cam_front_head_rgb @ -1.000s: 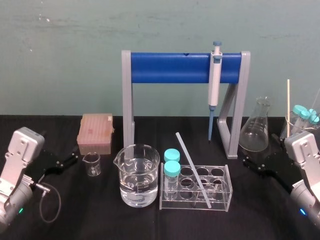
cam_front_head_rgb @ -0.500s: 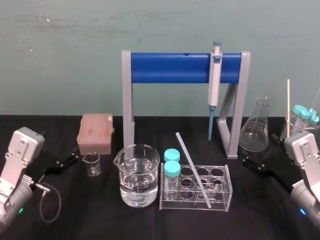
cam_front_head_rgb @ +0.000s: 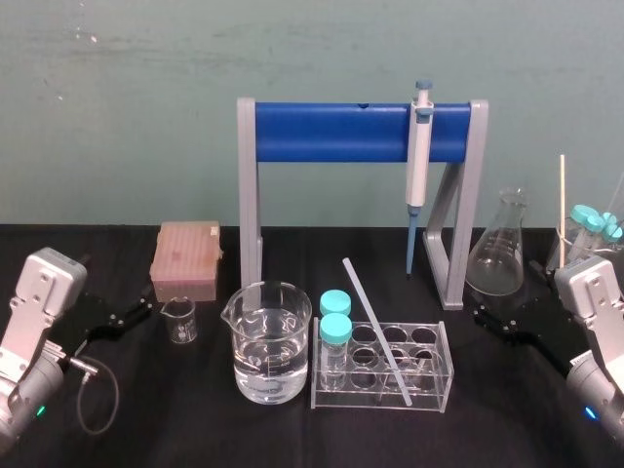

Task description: Pick up the stirring rod with one hand, then place it down.

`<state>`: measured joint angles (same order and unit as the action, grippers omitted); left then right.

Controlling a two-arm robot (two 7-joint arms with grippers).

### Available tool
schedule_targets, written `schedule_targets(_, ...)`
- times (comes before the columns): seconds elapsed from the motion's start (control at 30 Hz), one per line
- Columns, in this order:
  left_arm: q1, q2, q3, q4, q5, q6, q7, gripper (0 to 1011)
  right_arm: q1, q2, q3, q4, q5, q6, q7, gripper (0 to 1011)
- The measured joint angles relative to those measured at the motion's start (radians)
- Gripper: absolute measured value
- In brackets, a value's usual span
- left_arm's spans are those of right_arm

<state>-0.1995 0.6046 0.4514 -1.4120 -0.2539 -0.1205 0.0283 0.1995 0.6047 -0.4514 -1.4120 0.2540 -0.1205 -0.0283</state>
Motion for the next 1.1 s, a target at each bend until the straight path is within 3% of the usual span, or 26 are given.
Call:
schedule_targets(0.5,0.000,0.000,0.000,0.000,0.000,0.000,0.000,1000,0.000,0.000,0.002,0.000,0.001,0.000,0.002,1003)
schedule_targets(0.63,0.000,0.000,0.000,0.000,0.000,0.000,0.000,1000,-0.001,0.003,0.016,-0.003,0.021,-0.001,0.039,1003)
schedule_targets(0.83,0.000,0.000,0.000,0.000,0.000,0.000,0.000,1000,-0.001,0.020,0.050,-0.046,0.150,0.066,0.198,1003)
schedule_targets(0.9,0.000,0.000,0.000,0.000,0.000,0.000,0.000,1000,0.004,0.027,0.062,-0.071,0.231,0.132,0.293,1003)
schedule_targets(0.93,0.000,0.000,0.000,0.000,0.000,0.000,0.000,1000,0.004,0.027,0.062,-0.071,0.231,0.132,0.293,1003)
schedule_targets(0.97,0.000,0.000,0.000,0.000,0.000,0.000,0.000,1000,0.010,0.029,0.064,-0.081,0.266,0.167,0.340,1003)
schedule_targets(1.1,0.000,0.000,0.000,0.000,0.000,0.000,0.000,1000,0.024,0.034,0.060,-0.102,0.315,0.229,0.430,1003)
